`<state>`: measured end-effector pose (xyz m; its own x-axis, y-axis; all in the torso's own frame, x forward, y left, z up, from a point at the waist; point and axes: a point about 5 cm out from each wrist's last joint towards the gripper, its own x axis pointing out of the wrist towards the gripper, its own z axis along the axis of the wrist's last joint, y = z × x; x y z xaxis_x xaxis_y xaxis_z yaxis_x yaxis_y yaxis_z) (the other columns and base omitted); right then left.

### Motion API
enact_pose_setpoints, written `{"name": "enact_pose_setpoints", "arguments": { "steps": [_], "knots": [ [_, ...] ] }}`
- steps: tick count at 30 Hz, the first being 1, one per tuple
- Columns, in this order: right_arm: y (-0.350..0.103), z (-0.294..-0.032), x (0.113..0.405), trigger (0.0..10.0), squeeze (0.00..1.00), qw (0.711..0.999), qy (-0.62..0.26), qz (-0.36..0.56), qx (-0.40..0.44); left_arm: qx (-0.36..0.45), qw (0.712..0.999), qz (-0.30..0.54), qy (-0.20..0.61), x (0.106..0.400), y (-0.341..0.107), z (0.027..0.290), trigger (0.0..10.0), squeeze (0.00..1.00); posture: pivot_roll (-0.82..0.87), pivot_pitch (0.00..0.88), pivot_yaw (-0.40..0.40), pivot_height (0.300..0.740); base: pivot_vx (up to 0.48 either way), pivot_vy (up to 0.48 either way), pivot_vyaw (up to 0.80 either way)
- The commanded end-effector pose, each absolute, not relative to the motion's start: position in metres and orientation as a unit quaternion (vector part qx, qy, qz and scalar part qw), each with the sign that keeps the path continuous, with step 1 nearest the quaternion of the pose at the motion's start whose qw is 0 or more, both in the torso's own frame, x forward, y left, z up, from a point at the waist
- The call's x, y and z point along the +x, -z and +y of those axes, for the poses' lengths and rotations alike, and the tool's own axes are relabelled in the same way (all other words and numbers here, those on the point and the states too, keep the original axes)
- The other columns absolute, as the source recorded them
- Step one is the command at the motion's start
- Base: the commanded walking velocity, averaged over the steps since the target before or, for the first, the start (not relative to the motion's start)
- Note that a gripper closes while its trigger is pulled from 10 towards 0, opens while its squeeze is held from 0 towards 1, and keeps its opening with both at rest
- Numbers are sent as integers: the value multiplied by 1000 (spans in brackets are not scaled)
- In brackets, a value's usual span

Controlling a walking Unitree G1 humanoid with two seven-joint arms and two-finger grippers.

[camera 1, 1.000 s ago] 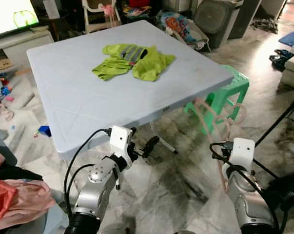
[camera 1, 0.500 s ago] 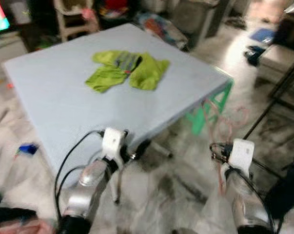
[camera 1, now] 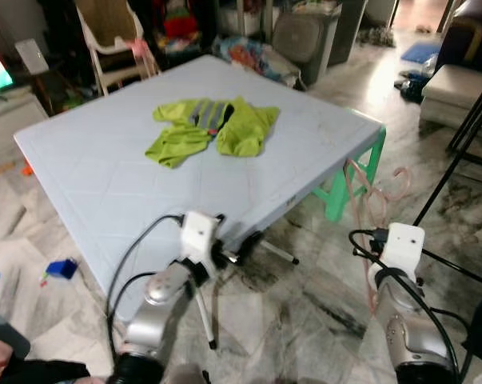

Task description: Hang hanger

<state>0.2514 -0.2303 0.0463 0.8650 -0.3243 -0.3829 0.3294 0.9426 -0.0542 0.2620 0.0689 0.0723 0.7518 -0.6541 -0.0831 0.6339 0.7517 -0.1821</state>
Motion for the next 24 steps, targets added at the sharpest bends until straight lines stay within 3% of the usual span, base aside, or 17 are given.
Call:
{"name": "enact_pose_setpoints", "arguments": {
  "steps": [1,4,24],
  "knots": [
    [-46,-240,246,10000,0,960,201,195,6,-63,938,69,332,265,-73,79,10000,0,-99,0,22,740,0,0,0],
    [-47,-240,247,10000,0,961,199,194,4,-78,937,69,335,265,-74,78,10000,0,-99,0,22,740,0,0,0],
    [-48,-245,248,10000,0,960,204,192,-2,-78,936,67,338,264,-74,76,10000,0,-104,0,15,740,296,-373,0]
  ]
}}
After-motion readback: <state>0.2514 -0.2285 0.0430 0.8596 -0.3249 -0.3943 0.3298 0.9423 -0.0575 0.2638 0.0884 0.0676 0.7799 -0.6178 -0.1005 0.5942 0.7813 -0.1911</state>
